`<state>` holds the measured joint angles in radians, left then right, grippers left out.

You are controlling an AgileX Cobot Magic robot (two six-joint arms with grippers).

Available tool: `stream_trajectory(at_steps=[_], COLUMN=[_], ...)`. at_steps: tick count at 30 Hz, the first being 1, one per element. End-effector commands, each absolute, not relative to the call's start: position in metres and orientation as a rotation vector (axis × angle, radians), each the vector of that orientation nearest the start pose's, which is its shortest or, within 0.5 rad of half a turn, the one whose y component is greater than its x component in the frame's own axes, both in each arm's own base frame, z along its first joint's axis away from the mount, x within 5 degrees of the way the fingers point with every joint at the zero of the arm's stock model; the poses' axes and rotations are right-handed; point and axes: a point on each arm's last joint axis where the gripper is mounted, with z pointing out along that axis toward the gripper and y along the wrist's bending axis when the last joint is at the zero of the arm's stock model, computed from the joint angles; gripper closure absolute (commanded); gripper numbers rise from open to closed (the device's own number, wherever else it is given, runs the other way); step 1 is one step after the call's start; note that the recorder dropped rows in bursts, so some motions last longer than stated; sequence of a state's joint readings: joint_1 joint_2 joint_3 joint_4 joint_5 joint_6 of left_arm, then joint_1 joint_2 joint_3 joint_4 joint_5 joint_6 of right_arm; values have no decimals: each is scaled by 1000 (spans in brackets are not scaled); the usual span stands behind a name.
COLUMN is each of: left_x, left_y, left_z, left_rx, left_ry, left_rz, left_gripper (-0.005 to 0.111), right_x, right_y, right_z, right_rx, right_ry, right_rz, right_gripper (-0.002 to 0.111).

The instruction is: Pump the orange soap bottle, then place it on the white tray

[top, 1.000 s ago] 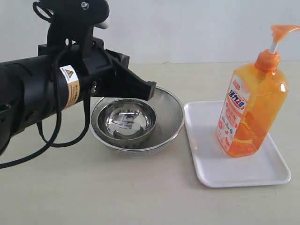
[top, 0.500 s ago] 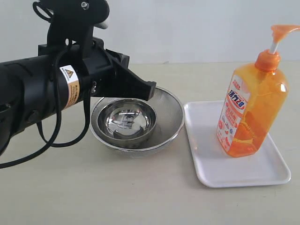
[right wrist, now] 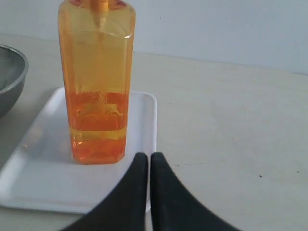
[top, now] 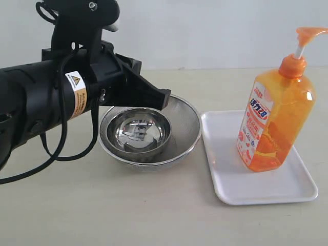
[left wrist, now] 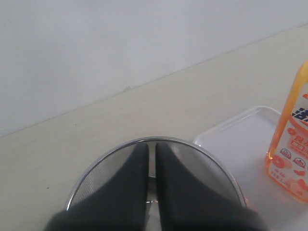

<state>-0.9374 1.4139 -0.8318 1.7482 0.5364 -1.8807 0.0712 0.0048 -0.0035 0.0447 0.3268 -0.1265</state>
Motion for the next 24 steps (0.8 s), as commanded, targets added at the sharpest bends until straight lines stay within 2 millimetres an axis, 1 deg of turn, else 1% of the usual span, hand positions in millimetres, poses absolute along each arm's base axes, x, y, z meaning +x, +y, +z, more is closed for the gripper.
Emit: stream_trajectory(at_steps=[1,7,9,24], left_x=[212,212,212,212], left_y=[-212,-212,-212,-212], left_z=[278,278,278,278], left_rx=[431,431,431,431], left_ry=[1858,1858,1858,1858], left_rz=[-186,-186,-186,-187], left_gripper=[102,102,102,102], right_x=[54,54,54,54], right_y=[5,5,5,5], right_z=[184,184,184,184], right_rx=[-110,-92,-57,-50], right_ry=[1803,1804,1806,1804], right_rz=[33,48,75,81], right_gripper=[109,109,109,109])
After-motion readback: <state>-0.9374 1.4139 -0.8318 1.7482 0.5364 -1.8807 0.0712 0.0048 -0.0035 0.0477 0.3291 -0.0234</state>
